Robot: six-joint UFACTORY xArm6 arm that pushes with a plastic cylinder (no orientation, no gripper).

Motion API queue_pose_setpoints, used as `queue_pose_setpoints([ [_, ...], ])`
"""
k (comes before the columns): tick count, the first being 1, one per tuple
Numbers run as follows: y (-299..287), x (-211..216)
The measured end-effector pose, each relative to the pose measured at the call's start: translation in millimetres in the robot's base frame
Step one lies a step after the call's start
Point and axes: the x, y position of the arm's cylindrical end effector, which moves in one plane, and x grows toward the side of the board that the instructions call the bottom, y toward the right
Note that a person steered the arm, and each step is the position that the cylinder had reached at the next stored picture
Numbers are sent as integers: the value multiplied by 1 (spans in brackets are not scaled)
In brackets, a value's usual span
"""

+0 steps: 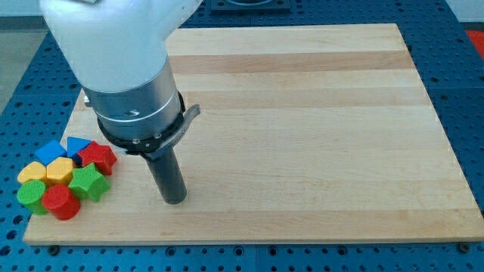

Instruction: Move your arm closer to red circle

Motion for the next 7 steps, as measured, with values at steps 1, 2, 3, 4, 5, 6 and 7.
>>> queue_pose_setpoints([
  [1, 12, 10],
  [2, 44, 53],
  [3, 29, 53],
  [4, -49, 52],
  [5, -108, 53],
  [6, -136, 52],
  [7, -154, 51],
])
